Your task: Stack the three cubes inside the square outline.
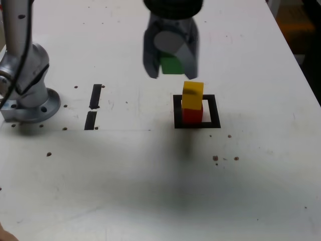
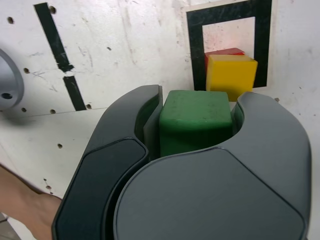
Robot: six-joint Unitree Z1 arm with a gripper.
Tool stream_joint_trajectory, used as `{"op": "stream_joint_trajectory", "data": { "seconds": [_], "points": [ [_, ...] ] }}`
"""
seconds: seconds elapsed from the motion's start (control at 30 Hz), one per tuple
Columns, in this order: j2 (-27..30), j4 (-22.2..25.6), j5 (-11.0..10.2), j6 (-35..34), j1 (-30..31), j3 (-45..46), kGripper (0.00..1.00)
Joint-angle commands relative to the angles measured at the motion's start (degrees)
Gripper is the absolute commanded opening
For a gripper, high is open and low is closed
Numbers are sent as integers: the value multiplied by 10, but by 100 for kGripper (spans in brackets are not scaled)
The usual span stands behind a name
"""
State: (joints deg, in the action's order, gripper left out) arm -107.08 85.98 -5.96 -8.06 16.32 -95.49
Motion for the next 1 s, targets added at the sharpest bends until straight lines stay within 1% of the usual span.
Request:
{"op": "stream_joint_trajectory", "data": {
  "seconds": [0.0, 0.1, 0.27, 0.43, 0.97],
  "points": [
    [-8, 0, 3, 3, -4, -4, 2],
    [-23, -8, 7, 10, -10, -9, 2],
    [-33, -17, 11, 15, -12, -14, 3],
    [-47, -40, 17, 25, -17, -20, 3],
    [-65, -58, 17, 43, -44, -17, 4]
  ]
}}
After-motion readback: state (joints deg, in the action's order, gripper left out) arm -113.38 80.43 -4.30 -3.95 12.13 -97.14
